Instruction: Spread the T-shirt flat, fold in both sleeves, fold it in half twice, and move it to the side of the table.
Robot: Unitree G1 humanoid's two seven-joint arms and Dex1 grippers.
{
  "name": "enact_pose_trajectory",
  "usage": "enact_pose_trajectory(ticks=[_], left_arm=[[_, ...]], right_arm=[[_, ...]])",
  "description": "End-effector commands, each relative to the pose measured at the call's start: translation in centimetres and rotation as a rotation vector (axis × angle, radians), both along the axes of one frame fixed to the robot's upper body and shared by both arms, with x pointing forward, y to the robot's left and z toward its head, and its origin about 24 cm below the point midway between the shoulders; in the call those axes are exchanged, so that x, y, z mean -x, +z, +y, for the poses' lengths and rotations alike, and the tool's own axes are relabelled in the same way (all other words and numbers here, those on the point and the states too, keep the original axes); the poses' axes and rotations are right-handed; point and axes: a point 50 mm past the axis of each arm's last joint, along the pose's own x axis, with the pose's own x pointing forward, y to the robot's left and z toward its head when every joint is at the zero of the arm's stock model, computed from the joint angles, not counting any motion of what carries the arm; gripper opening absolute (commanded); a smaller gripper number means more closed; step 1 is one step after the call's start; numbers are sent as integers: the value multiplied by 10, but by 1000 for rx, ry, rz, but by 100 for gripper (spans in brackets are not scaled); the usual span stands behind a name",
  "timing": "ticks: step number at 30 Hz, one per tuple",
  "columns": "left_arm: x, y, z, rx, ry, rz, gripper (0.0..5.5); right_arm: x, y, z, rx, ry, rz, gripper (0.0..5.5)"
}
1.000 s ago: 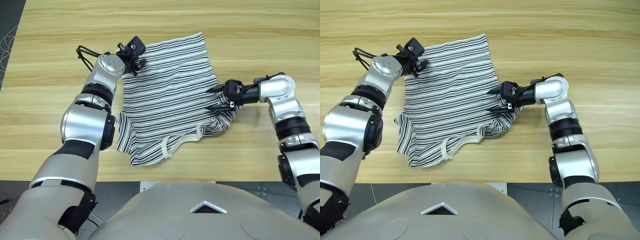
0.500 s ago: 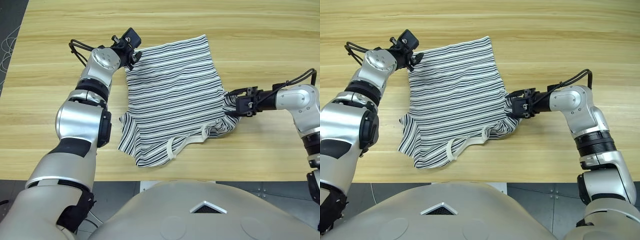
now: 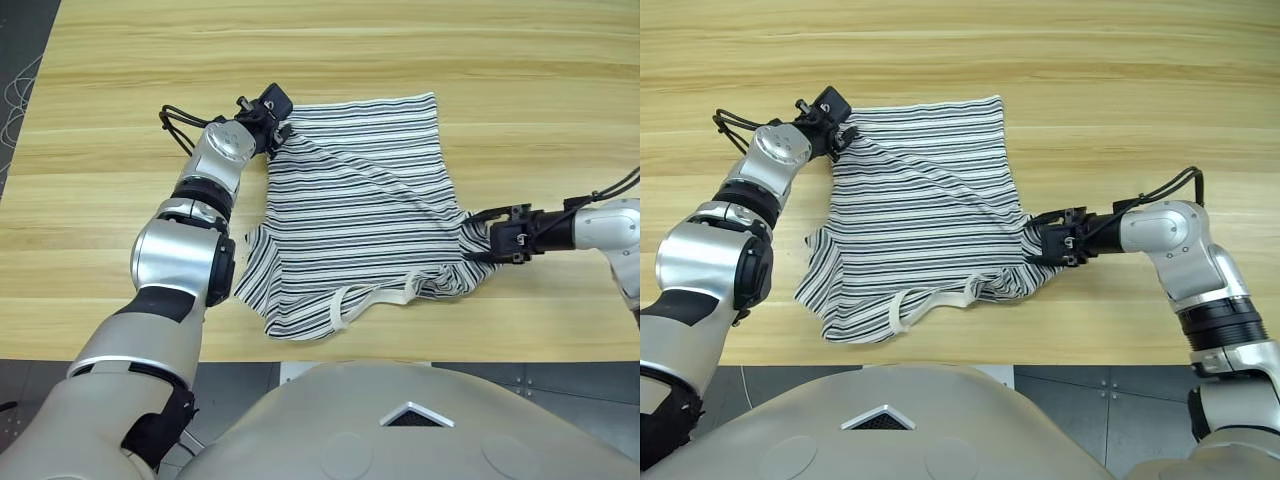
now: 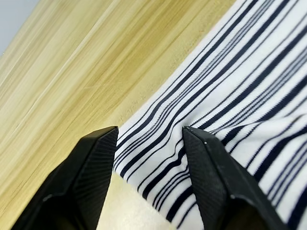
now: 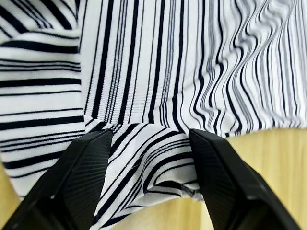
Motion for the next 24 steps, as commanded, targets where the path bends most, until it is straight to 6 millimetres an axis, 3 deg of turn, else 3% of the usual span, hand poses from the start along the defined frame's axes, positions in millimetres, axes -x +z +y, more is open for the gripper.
enact_pose_trajectory(ticks=[1, 5, 7, 9, 11, 14, 16, 21, 24], left_arm=[[26, -31, 22, -64, 65, 156, 252], [22, -26, 25, -66, 68, 142, 252], [21, -25, 25, -64, 71, 138, 252], [20, -24, 23, -59, 63, 133, 252], [16, -19, 18, -3, 59, 111, 252], [5, -5, 4, 44, -11, 52, 252], [-8, 16, -7, 80, -82, -23, 252], [-37, 92, -21, 148, -273, -277, 252], [-42, 120, -22, 129, -374, -369, 252]], right_arm=[[29, -4, -22, 40, -32, 186, 294], [54, 10, -30, -56, -41, 341, 294], [62, 24, -22, -161, -3, 382, 294], [42, 43, -3, -333, 2, 181, 294], [3, 57, 17, -490, -89, -47, 294], [-20, 65, 31, -554, -79, -149, 294], [-33, 70, 36, -588, -92, -202, 294], [-66, 40, 63, -555, -127, -206, 294], [-89, 22, 78, -515, -167, -213, 294]])
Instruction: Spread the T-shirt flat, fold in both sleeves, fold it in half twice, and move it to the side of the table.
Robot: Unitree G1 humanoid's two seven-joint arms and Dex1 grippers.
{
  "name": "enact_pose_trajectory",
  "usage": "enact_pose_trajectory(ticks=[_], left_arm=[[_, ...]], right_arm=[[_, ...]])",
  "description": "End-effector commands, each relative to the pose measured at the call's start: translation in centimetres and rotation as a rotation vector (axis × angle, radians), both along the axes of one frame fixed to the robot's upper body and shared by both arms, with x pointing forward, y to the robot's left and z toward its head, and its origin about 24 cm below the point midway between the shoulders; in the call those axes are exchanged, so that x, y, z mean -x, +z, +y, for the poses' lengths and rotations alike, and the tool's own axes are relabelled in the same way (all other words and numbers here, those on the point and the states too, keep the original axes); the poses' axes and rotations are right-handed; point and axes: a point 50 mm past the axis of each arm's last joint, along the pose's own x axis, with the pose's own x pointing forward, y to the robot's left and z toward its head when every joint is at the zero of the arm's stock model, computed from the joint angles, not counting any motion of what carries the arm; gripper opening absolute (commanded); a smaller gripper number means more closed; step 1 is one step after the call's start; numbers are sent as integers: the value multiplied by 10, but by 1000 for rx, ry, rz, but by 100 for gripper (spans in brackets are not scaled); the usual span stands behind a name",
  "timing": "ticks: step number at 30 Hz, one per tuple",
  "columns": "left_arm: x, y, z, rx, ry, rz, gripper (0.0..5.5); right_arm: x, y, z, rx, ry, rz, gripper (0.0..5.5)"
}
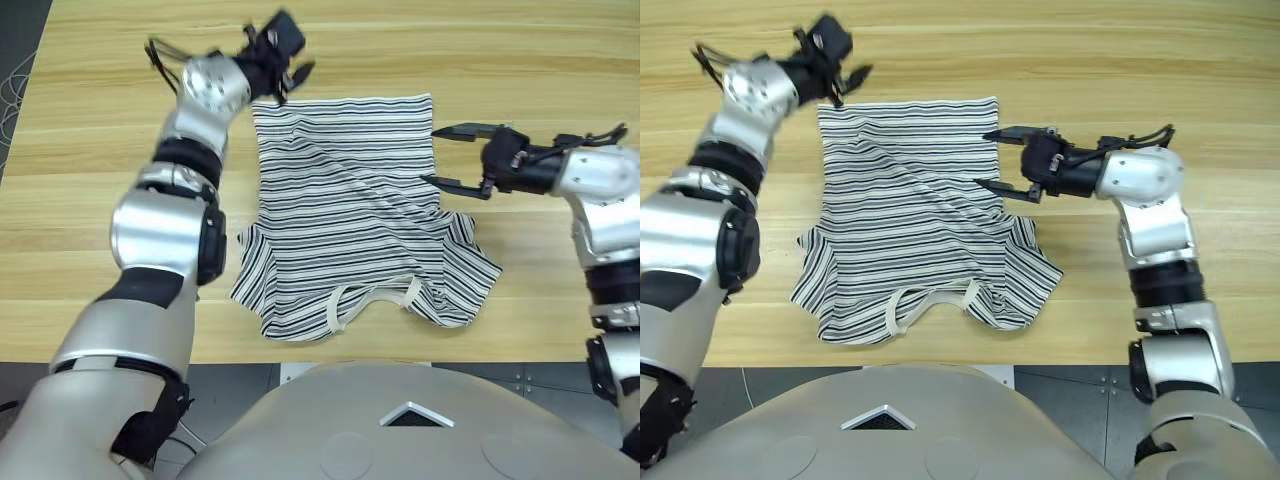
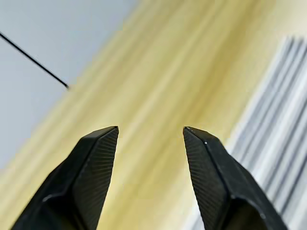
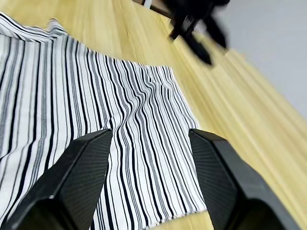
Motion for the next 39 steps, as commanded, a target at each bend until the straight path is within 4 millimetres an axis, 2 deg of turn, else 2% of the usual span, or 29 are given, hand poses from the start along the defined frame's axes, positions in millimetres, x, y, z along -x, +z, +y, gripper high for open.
enact_pose_trajectory(ticks=[1, 3, 5, 9, 13, 18, 21, 26, 31, 39], left_arm=[[-1, 27, 3, -32, -115, -101, 252], [9, 23, 3, -66, -231, -125, 252], [25, 13, 1, -110, -368, -147, 252], [54, 9, -3, -140, -530, -197, 252], [71, 6, 2, -137, -546, -180, 252], [84, -12, 2, -125, -543, -107, 252], [87, -18, 1, -128, -548, -85, 252], [85, -18, 5, -142, -525, -76, 252], [82, -13, 12, -165, -495, -91, 252], [81, -7, 18, -177, -472, -102, 252]], right_arm=[[-30, -16, 20, 63, -39, -12, 294], [-45, -27, 33, 113, -58, 8, 294], [-56, -40, 38, 222, -94, 25, 294], [-62, -62, 26, 485, -153, 35, 294], [-67, -70, 12, 682, -228, 12, 294], [-81, -60, 22, 668, -359, -71, 294], [-82, -57, 36, 603, -345, -82, 294], [-92, -36, 52, 545, -301, -184, 294], [-101, -18, 44, 629, -276, -307, 294], [-107, -6, 28, 726, -268, -391, 294]])
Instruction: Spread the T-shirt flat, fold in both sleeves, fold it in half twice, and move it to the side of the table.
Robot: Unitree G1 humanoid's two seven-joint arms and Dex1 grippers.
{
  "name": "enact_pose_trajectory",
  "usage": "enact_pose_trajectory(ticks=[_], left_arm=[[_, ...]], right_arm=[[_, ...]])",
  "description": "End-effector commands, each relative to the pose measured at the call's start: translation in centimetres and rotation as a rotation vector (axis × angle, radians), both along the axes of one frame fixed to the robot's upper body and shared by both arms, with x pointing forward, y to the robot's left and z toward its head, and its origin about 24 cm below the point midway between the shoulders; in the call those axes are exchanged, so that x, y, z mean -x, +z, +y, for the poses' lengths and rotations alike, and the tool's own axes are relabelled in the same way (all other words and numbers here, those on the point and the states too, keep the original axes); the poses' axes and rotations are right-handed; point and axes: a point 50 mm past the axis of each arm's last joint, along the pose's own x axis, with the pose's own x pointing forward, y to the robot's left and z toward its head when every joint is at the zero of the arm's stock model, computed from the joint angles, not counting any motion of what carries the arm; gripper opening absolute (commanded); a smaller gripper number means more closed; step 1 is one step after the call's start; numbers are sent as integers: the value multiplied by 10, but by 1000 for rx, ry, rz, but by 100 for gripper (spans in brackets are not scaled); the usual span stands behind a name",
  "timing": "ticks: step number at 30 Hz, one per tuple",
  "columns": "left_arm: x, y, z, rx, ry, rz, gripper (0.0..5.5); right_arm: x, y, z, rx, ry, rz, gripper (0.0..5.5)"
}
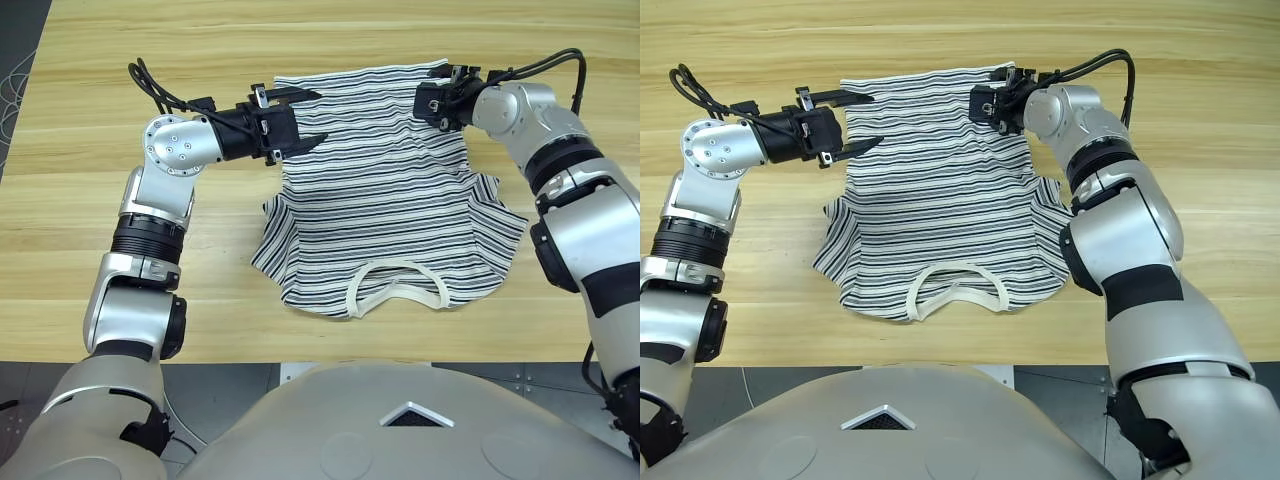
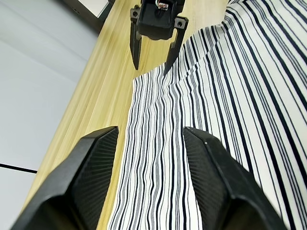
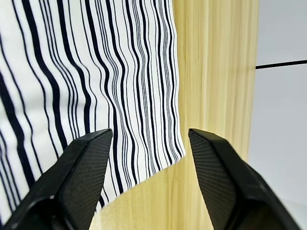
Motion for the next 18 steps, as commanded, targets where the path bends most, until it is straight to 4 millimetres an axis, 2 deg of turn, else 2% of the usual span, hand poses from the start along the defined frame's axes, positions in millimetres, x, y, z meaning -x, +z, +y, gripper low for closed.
enact_pose_trajectory(ticks=[1, 4, 6, 9, 12, 15, 18], left_arm=[[-3, 7, 6, -18, 35, -13, 252], [0, 3, 21, 53, 145, 109, 252], [14, 1, 37, 138, 202, 311, 252], [43, -13, 71, 257, 240, 734, 252], [82, -35, 107, 362, 289, 1192, 252], [111, -38, 132, 345, 273, 1382, 252], [121, -35, 150, 356, 317, 1456, 252]], right_arm=[[-8, 19, -6, 40, 18, -61, 294], [-9, 28, -11, -11, 26, -89, 294], [-9, 38, -18, -109, 32, -109, 294], [-5, 60, -44, -268, 29, -171, 294], [5, 83, -76, -328, 17, -252, 294], [14, 92, -90, -330, 10, -274, 294], [20, 92, -95, -325, -6, -263, 294]])
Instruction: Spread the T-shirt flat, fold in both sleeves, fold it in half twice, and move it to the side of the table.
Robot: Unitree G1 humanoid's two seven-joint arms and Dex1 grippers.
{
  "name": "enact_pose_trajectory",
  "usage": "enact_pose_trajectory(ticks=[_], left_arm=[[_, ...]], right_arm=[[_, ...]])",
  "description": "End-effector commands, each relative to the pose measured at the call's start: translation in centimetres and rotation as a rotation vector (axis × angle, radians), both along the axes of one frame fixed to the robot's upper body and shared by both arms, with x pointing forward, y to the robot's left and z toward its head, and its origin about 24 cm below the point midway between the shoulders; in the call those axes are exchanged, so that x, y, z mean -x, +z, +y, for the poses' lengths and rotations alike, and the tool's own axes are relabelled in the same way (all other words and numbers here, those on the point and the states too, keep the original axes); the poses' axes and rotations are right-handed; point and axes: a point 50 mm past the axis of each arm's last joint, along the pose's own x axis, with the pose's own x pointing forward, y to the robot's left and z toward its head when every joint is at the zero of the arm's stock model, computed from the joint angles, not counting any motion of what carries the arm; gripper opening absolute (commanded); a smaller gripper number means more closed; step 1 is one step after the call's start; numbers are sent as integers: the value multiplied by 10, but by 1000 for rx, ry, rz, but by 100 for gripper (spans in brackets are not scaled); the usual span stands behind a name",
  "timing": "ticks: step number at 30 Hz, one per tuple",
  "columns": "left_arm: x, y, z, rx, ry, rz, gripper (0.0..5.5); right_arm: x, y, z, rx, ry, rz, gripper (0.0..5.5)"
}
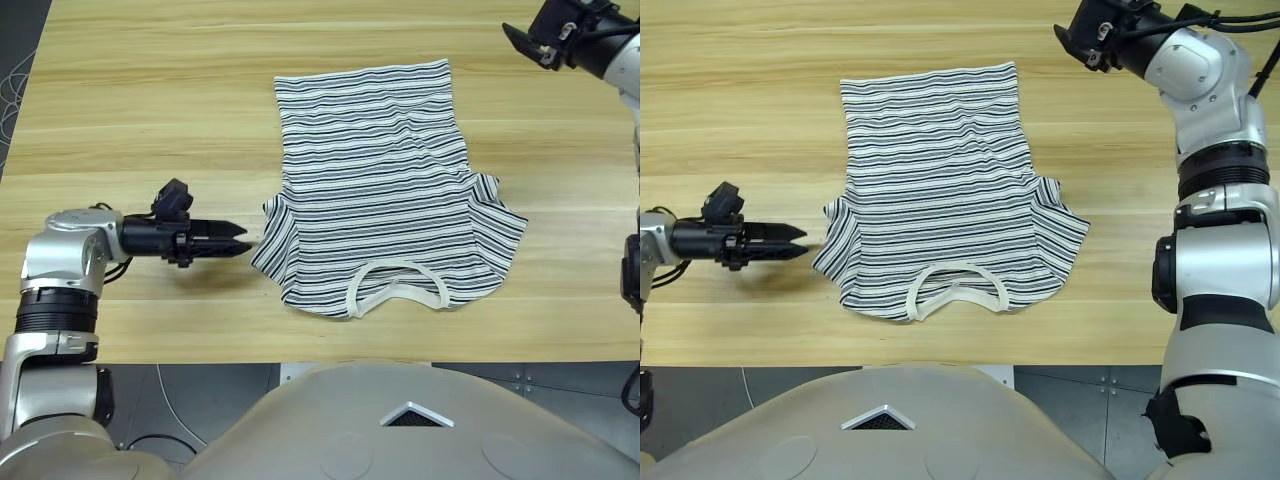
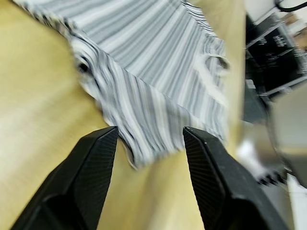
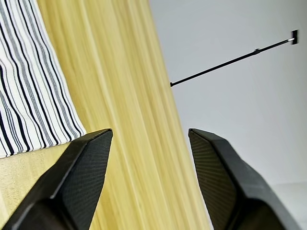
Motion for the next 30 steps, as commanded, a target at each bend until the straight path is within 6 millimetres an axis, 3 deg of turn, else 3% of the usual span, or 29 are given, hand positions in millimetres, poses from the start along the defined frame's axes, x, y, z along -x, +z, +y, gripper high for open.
enact_pose_trajectory(ticks=[1, 4, 9, 13, 17, 23, 30], left_arm=[[10, 2, 24, -44, 43, 108, 252], [11, -18, 30, -91, 91, 174, 252], [3, -43, 20, -155, 124, 180, 252], [-2, -39, 12, -142, 91, 177, 252], [7, -33, -3, -137, -15, 195, 252], [8, -18, -7, -206, -73, 198, 252], [-14, -38, -4, -344, 118, 170, 252]], right_arm=[[7, 1, -6, 2, -20, 20, 294], [11, 0, -8, 5, -22, 33, 294], [19, -4, -9, 12, -21, 61, 294], [22, -5, -6, 15, -15, 74, 294], [23, -9, -1, 14, -8, 89, 294], [25, -14, 7, 3, 0, 99, 294], [29, -26, 10, -8, 0, 129, 294]])
